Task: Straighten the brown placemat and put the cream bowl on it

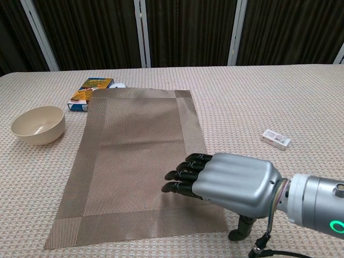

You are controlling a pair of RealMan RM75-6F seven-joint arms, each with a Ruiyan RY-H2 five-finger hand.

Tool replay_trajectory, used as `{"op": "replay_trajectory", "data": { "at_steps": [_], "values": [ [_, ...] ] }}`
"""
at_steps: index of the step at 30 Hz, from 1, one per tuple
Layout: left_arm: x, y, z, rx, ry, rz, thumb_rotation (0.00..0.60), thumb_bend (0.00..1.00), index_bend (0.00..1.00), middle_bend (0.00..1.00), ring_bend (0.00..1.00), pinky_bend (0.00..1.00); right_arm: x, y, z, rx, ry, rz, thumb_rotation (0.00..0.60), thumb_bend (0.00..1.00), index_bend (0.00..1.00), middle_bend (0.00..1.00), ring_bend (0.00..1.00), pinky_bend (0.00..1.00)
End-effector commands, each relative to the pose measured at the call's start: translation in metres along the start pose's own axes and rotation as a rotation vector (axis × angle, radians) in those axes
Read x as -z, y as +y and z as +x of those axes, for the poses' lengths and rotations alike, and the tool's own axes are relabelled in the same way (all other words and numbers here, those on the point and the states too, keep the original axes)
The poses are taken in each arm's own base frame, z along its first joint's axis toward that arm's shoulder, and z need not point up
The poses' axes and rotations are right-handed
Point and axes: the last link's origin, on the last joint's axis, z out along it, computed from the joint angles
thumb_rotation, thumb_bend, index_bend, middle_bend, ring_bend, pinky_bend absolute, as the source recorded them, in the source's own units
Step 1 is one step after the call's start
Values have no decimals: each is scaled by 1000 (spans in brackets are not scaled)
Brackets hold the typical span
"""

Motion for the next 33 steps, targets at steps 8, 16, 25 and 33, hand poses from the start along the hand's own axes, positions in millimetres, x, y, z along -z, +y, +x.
{"op": "replay_trajectory", "data": {
  "at_steps": [8,16,25,33],
  "values": [
    [-1,0,-1,3,-6,-2,600,0,0,0,0,0,-12,-6,0,6,16,-8,600,0,78,0,0,0],
    [-1,1,-2,4,-10,-7,600,0,0,0,0,0,-19,-4,3,5,46,-30,600,0,84,0,0,0],
    [0,2,-3,-5,-5,-13,600,0,0,0,0,0,-24,-2,18,-41,95,-39,600,45,96,0,0,0],
    [0,2,-3,-2,-7,-14,600,0,0,0,0,0,-29,-3,26,-72,159,-7,600,298,314,0,0,0]
  ]
}}
